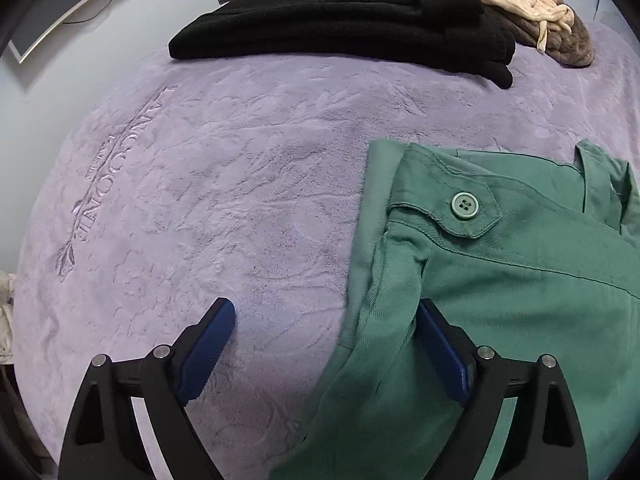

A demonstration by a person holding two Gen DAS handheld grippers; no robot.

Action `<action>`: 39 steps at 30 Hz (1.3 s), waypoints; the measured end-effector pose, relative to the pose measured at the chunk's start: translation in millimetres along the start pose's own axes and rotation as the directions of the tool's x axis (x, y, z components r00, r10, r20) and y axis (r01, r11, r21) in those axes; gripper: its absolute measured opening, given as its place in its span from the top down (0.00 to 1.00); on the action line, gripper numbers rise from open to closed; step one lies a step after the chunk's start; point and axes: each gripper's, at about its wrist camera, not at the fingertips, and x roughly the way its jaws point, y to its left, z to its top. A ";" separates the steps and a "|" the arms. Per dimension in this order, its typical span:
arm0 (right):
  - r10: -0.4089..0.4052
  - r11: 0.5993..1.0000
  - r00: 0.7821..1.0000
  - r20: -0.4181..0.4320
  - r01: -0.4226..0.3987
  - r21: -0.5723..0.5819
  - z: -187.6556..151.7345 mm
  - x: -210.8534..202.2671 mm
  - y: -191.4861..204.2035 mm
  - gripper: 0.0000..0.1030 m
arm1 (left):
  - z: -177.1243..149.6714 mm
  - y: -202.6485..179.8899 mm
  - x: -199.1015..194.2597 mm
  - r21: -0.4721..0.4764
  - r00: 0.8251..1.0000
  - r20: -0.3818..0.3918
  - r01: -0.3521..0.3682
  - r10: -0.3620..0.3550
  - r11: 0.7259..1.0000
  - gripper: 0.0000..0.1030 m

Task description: Fold small clothes

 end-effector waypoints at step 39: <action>0.331 0.943 0.911 -0.244 -0.317 0.099 -170.0 -103.6 32.7 0.22 | -171.4 -55.5 -150.5 0.107 0.967 -0.216 0.161 -0.135 0.981 0.11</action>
